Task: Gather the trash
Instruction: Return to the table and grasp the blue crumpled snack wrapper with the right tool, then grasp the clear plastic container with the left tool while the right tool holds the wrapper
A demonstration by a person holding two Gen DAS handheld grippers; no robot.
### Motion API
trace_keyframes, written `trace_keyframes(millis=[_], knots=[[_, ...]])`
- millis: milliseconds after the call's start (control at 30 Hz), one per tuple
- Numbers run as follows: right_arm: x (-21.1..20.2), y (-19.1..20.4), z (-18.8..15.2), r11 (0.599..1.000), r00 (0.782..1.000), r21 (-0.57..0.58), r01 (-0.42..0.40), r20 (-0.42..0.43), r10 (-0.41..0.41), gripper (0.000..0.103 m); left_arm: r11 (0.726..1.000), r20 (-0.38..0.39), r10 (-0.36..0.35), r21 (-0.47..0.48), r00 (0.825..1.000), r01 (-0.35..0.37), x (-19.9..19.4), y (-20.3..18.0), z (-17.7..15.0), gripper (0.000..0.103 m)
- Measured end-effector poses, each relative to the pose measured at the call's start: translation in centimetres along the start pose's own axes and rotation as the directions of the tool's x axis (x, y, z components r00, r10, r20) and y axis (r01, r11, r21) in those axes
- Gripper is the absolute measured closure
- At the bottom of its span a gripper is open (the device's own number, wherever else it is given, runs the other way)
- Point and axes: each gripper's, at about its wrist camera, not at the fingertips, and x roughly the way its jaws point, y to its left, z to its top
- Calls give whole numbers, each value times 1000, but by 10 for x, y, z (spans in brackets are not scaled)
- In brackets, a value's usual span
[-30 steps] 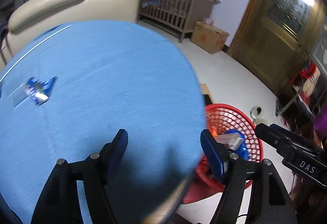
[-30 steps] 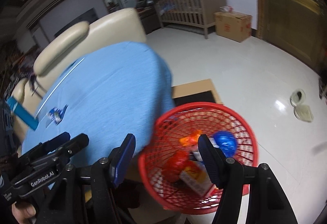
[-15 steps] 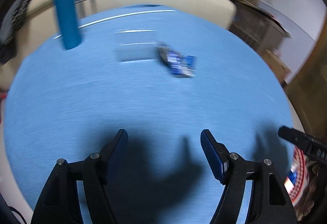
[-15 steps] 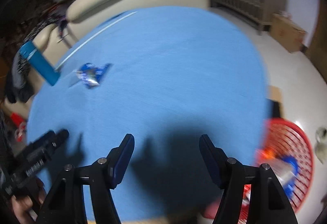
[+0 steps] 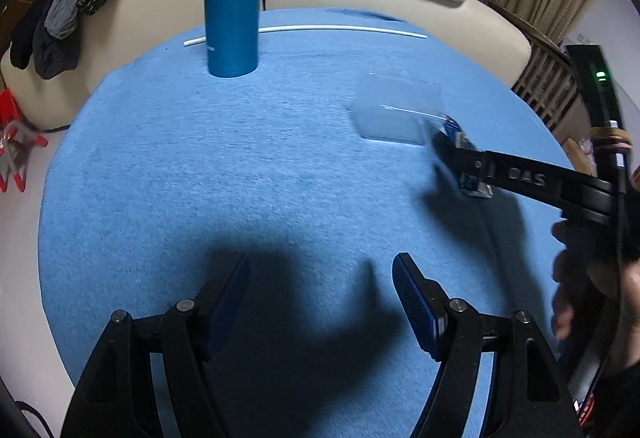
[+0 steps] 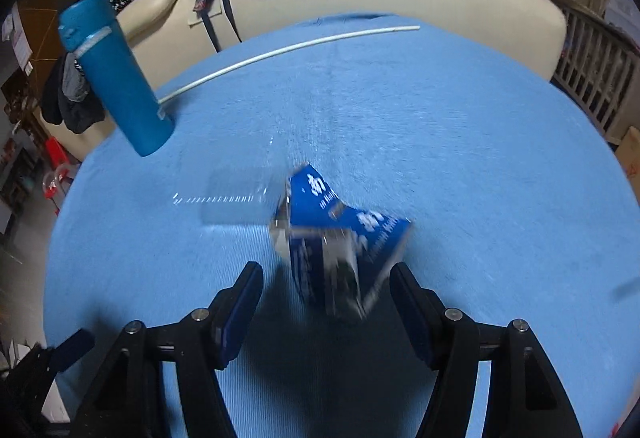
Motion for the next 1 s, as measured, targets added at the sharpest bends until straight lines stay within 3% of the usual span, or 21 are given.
trace_keyframes(millis=[100, 133, 167, 200, 600, 800, 933, 967, 1000], knots=[[17, 3, 7, 999, 1000, -29, 29, 2, -29, 37, 1000, 7, 0, -8, 1000, 0, 6, 0, 10, 29], [18, 4, 8, 998, 999, -45, 43, 12, -42, 45, 1000, 7, 0, -4, 1000, 0, 6, -2, 12, 29], [22, 6, 12, 998, 999, -50, 46, 17, -45, 62, 1000, 9, 0, 3, 1000, 0, 8, -4, 16, 29], [19, 4, 14, 999, 1000, -42, 6, 9, -6, 66, 1000, 13, 0, 10, 1000, 0, 10, -7, 19, 29], [-35, -57, -19, 997, 998, 73, -19, 58, 15, 66, 995, 59, -64, 76, 996, 60, 37, -61, 82, 28], [-59, -73, -33, 992, 996, 122, -40, 84, 30, 66, 994, 99, 7, 111, 995, -18, 55, -87, 104, 17], [-65, -77, -38, 990, 995, 129, -53, 90, 42, 66, 981, 35, 91, 169, 995, -96, 86, -98, 106, 15], [-67, -77, -38, 990, 995, 130, -56, 91, 44, 66, 982, 22, 85, 167, 996, -88, 89, -97, 102, 15], [-68, -76, -39, 990, 994, 130, -60, 95, 48, 66, 989, 5, 30, 146, 1000, -30, 91, -92, 100, 24]])
